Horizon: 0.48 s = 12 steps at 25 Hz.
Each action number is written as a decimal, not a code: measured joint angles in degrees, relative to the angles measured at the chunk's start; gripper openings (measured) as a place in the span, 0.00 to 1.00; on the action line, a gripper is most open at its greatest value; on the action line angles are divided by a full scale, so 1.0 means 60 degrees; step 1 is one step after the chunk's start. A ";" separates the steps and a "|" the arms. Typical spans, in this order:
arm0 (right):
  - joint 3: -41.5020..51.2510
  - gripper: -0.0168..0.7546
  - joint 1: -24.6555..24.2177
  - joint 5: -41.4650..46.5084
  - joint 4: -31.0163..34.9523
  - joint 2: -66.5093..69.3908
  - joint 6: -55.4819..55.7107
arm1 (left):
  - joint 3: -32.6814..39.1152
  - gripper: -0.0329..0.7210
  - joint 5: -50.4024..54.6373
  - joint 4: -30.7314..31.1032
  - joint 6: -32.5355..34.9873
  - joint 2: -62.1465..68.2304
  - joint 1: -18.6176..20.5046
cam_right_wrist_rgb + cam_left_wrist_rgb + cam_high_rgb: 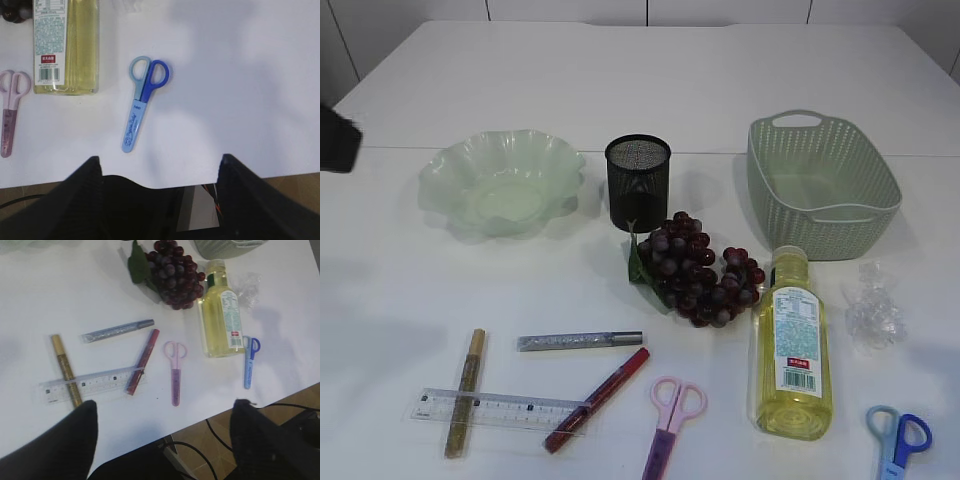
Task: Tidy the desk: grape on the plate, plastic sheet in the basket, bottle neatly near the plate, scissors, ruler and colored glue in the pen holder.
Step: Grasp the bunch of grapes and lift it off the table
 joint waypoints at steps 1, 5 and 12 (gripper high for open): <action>-0.0170 0.74 0.0000 0.0000 -0.0081 0.0241 0.0000 | 0.0000 0.84 -0.0192 0.0000 -0.0022 0.0141 -0.0257; -0.1087 0.74 0.0000 0.0101 -0.0550 0.1059 0.0000 | -0.0045 0.84 -0.0796 0.0042 -0.0176 0.0925 -0.1272; -0.2129 0.73 0.0000 0.0196 -0.0685 0.2505 0.0016 | -0.1722 0.84 -0.0962 0.1558 -0.0877 0.3127 -0.2668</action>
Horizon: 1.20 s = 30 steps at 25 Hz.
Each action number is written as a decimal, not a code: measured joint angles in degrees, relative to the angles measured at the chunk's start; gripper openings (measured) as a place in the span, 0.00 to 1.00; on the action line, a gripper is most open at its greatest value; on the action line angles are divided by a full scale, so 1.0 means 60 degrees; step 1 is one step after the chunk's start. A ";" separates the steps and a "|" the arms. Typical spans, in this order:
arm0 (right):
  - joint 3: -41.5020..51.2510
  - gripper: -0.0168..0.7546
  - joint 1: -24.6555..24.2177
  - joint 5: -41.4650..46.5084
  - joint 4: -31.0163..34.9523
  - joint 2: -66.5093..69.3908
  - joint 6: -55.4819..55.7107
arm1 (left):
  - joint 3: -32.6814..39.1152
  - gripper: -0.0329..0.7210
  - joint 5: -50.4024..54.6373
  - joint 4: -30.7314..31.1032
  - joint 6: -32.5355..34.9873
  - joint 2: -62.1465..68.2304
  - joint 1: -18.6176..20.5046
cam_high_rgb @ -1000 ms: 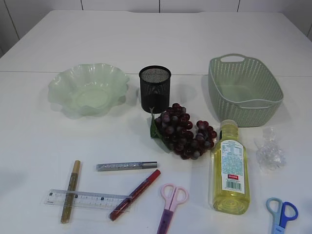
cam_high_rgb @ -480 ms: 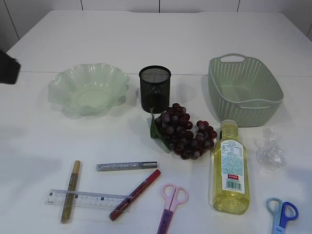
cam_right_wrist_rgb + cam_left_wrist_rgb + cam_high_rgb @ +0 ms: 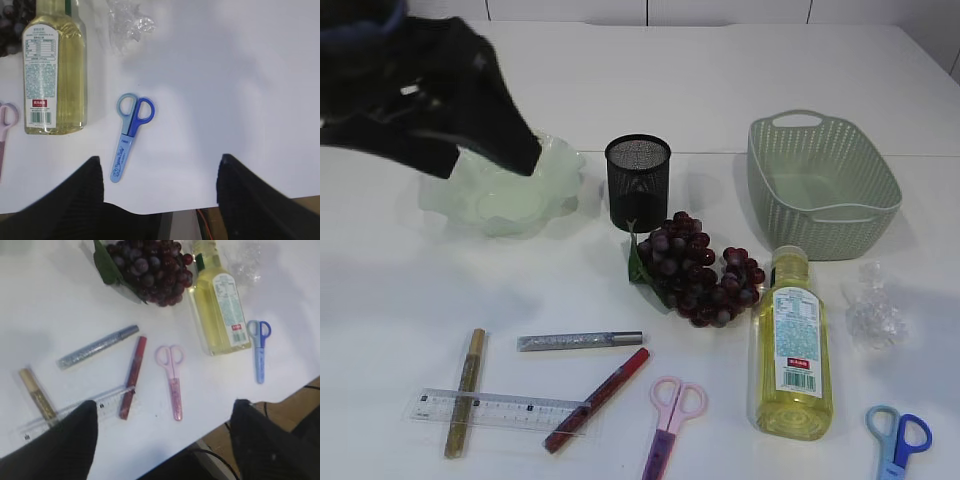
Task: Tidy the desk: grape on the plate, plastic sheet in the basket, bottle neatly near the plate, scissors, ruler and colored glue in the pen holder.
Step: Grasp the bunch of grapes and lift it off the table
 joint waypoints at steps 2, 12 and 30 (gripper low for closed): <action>-0.0031 0.73 0.0000 0.0000 -0.0018 0.0359 0.0000 | -0.0719 0.84 0.0111 0.0755 -0.0466 0.0673 -0.0334; -0.0047 0.73 0.0000 0.0000 -0.0011 0.1909 -0.0271 | -0.3607 0.84 0.0963 0.2138 -0.2191 0.3704 -0.1447; -0.0047 0.75 0.0000 -0.0053 0.1262 0.2056 -0.1065 | -0.7085 0.84 0.1055 0.2229 -0.4071 0.7680 -0.2138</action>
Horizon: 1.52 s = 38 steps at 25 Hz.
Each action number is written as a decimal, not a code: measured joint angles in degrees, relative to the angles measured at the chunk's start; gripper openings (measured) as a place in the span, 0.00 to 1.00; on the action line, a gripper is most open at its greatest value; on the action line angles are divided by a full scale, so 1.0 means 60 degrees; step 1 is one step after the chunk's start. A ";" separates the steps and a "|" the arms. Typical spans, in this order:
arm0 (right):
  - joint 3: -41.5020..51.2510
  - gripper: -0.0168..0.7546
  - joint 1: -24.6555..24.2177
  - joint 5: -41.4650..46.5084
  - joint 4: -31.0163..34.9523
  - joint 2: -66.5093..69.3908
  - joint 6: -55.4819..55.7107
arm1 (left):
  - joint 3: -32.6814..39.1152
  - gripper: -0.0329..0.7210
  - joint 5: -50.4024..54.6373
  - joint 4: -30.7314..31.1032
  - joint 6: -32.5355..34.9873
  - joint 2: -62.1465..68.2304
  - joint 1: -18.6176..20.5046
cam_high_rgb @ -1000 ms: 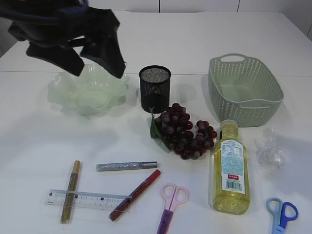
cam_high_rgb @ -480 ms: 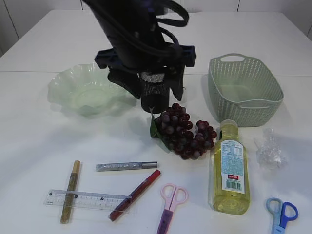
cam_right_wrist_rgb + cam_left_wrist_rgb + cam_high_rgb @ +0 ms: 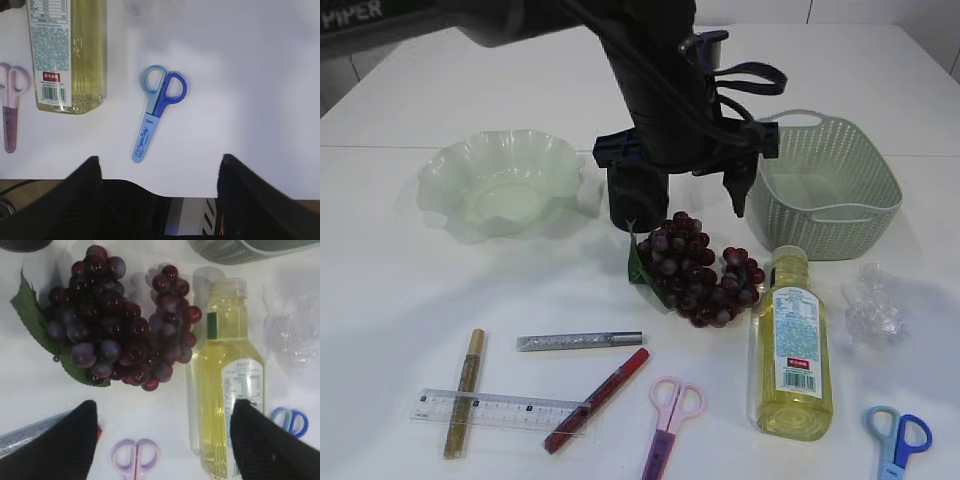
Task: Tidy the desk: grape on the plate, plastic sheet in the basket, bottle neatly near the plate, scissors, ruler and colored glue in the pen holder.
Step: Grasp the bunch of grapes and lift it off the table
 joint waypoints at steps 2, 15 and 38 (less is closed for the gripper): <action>0.0000 0.74 0.0000 -0.0016 0.0058 0.0004 -0.0018 | -0.0307 0.84 0.0064 0.0108 -0.0285 0.0280 0.0000; 0.0000 0.74 0.0000 -0.0016 0.0378 0.0004 -0.0137 | -0.0840 0.84 0.0511 0.0587 -0.1023 0.1077 0.0337; 0.0000 0.73 0.0285 -0.0019 0.0378 0.0004 -0.0380 | -0.1274 0.84 0.0612 -0.0076 -0.1067 0.2063 0.0507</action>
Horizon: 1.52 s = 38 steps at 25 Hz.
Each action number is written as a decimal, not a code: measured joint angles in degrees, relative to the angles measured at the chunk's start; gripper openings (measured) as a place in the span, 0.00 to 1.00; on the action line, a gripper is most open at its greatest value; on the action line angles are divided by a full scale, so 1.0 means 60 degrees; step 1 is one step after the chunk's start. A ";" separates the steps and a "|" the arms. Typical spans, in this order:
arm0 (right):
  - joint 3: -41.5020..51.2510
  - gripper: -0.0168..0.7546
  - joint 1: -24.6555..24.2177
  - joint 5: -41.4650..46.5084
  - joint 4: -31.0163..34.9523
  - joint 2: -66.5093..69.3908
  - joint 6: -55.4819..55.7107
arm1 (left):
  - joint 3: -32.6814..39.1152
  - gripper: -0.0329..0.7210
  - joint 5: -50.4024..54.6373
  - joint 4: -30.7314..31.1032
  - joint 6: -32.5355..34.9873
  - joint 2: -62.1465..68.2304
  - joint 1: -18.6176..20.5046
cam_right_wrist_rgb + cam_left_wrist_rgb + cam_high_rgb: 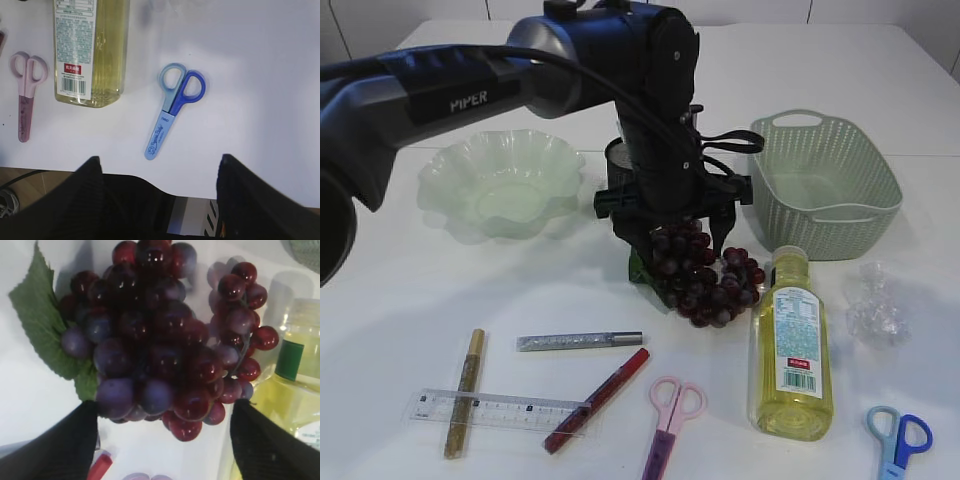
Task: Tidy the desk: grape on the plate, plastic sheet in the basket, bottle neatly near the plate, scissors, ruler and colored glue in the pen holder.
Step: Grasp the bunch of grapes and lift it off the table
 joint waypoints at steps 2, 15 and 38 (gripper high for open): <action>0.0000 0.73 0.0000 0.0000 0.0000 0.0000 0.0000 | 0.0000 0.84 -0.0070 -0.0134 0.0000 0.0093 0.0018; 0.0000 0.73 0.0000 -0.0053 0.0000 0.0000 0.0000 | 0.0000 0.84 -0.0494 -0.0304 0.0000 0.0538 0.0189; 0.0000 0.73 0.0000 -0.0089 0.0000 0.0000 -0.0037 | -0.0143 0.34 -0.0416 -0.0564 0.0074 0.0993 0.0309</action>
